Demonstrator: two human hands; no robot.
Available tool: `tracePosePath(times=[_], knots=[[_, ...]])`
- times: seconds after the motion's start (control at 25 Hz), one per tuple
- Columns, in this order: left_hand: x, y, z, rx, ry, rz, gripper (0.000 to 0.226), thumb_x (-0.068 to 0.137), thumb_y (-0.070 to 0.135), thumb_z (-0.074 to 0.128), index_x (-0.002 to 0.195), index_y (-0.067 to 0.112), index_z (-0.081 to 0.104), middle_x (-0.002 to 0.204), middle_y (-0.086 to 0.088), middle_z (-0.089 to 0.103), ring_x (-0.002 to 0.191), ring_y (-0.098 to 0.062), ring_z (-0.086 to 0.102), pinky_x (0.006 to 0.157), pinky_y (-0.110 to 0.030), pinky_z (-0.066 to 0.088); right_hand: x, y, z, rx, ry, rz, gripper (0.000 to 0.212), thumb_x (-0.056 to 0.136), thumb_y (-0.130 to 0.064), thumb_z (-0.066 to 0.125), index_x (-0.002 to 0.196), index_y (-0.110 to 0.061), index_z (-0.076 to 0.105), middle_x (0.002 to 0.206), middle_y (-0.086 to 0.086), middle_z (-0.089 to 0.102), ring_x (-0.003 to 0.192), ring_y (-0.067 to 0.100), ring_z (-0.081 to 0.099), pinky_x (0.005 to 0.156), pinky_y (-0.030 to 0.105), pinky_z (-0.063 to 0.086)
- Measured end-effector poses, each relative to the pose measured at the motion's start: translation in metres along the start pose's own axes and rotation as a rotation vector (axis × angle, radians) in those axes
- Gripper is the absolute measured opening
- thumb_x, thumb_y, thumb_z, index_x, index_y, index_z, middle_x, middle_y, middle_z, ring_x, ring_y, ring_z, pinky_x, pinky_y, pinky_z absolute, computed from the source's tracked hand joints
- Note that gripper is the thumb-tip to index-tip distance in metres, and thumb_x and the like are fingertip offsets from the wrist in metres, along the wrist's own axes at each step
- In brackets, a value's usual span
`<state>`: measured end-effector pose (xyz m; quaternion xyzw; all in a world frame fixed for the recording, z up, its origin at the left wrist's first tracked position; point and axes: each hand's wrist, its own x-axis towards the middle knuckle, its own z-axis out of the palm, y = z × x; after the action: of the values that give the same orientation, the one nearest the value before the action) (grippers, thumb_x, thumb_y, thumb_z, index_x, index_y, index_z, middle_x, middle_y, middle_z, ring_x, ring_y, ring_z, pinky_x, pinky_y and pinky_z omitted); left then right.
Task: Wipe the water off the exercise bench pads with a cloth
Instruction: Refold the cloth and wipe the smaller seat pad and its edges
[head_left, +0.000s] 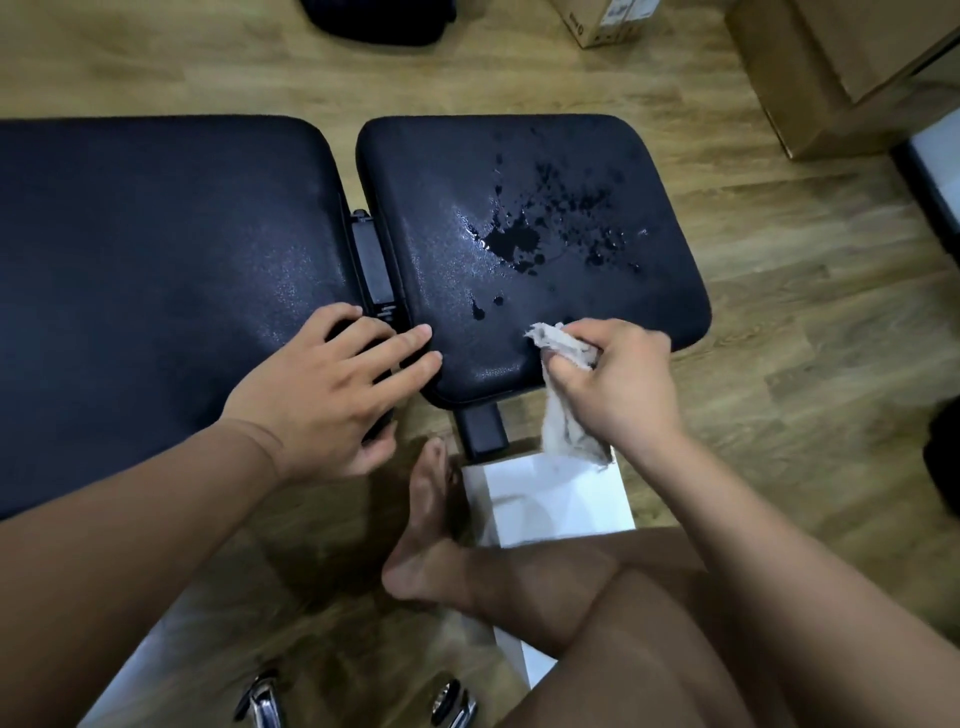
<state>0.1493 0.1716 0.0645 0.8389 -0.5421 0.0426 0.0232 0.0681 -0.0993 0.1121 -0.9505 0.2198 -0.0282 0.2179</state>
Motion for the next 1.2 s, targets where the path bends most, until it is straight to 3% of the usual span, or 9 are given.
tracePosePath(times=[0.2, 0.36, 0.48, 0.52, 0.68, 0.88, 1.0, 1.08, 1.2], knots=[[0.001, 0.000, -0.002, 0.026, -0.017, 0.008, 0.065, 0.078, 0.042, 0.058, 0.137, 0.013, 0.053, 0.144, -0.014, 0.051, 0.115, -0.035, 0.056, 0.103, -0.054, 0.035, 0.010, 0.004, 0.006, 0.082, 0.299, 0.281, 0.020, 0.071, -0.032, 0.057, 0.076, -0.018, 0.070, 0.061, 0.001, 0.064, 0.060, 0.022, 0.060, 0.062, 0.029, 0.051], [0.000, 0.000, -0.002, 0.043, -0.011, -0.001, 0.065, 0.080, 0.044, 0.055, 0.138, 0.014, 0.052, 0.144, -0.016, 0.051, 0.115, -0.036, 0.055, 0.104, -0.053, 0.035, -0.025, -0.038, 0.031, 0.050, 0.139, 0.038, 0.028, 0.071, -0.037, 0.060, 0.093, -0.027, 0.074, 0.077, 0.002, 0.068, 0.071, 0.025, 0.064, 0.066, 0.032, 0.052], [0.002, 0.001, -0.003, 0.041, -0.005, 0.001, 0.064, 0.080, 0.042, 0.057, 0.137, 0.013, 0.052, 0.138, -0.018, 0.052, 0.112, -0.037, 0.055, 0.103, -0.053, 0.036, 0.010, -0.001, 0.005, -0.003, 0.293, 0.374, 0.029, 0.073, -0.036, 0.056, 0.090, -0.020, 0.072, 0.077, 0.007, 0.071, 0.076, 0.032, 0.066, 0.067, 0.036, 0.055], [0.002, 0.001, -0.002, 0.044, -0.009, 0.001, 0.064, 0.080, 0.043, 0.056, 0.136, 0.013, 0.052, 0.136, -0.019, 0.053, 0.112, -0.037, 0.055, 0.103, -0.053, 0.035, 0.010, -0.002, 0.008, -0.003, 0.314, 0.386, 0.030, 0.072, -0.036, 0.054, 0.089, -0.019, 0.072, 0.076, 0.008, 0.071, 0.075, 0.032, 0.066, 0.066, 0.036, 0.054], [0.000, 0.001, -0.002, 0.063, -0.015, -0.005, 0.066, 0.080, 0.046, 0.055, 0.137, 0.013, 0.051, 0.135, -0.019, 0.054, 0.113, -0.037, 0.055, 0.103, -0.054, 0.034, -0.026, -0.053, 0.043, 0.006, 0.100, -0.024, 0.037, 0.069, -0.042, 0.054, 0.098, -0.029, 0.074, 0.082, 0.003, 0.069, 0.073, 0.027, 0.065, 0.067, 0.035, 0.054], [0.002, 0.002, -0.004, 0.042, -0.035, -0.009, 0.062, 0.080, 0.043, 0.056, 0.133, 0.010, 0.052, 0.134, -0.020, 0.054, 0.111, -0.038, 0.055, 0.104, -0.053, 0.035, 0.005, -0.013, 0.017, 0.003, 0.266, 0.293, 0.032, 0.071, -0.038, 0.054, 0.089, -0.020, 0.073, 0.076, 0.007, 0.069, 0.072, 0.029, 0.064, 0.064, 0.030, 0.051], [0.002, 0.003, -0.005, 0.036, -0.035, -0.001, 0.058, 0.080, 0.044, 0.052, 0.126, 0.008, 0.053, 0.132, -0.019, 0.054, 0.110, -0.038, 0.055, 0.103, -0.053, 0.035, -0.035, -0.074, 0.055, 0.045, 0.155, -0.051, 0.032, 0.070, -0.035, 0.056, 0.091, -0.022, 0.075, 0.083, 0.004, 0.068, 0.071, 0.029, 0.064, 0.064, 0.031, 0.051], [0.000, 0.003, -0.004, 0.041, -0.020, -0.003, 0.054, 0.081, 0.042, 0.050, 0.120, 0.005, 0.055, 0.129, -0.019, 0.056, 0.110, -0.038, 0.056, 0.103, -0.053, 0.035, -0.037, -0.079, 0.054, -0.001, 0.118, -0.134, 0.028, 0.071, -0.037, 0.059, 0.094, -0.028, 0.074, 0.086, 0.001, 0.067, 0.073, 0.030, 0.064, 0.064, 0.033, 0.050], [0.002, 0.004, -0.004, 0.038, -0.006, 0.002, 0.049, 0.080, 0.039, 0.053, 0.114, 0.004, 0.058, 0.127, -0.019, 0.058, 0.109, -0.037, 0.057, 0.104, -0.053, 0.035, 0.004, -0.030, 0.023, -0.117, 0.207, 0.199, 0.031, 0.075, -0.038, 0.055, 0.095, -0.021, 0.070, 0.084, 0.009, 0.068, 0.079, 0.035, 0.063, 0.067, 0.037, 0.051]])
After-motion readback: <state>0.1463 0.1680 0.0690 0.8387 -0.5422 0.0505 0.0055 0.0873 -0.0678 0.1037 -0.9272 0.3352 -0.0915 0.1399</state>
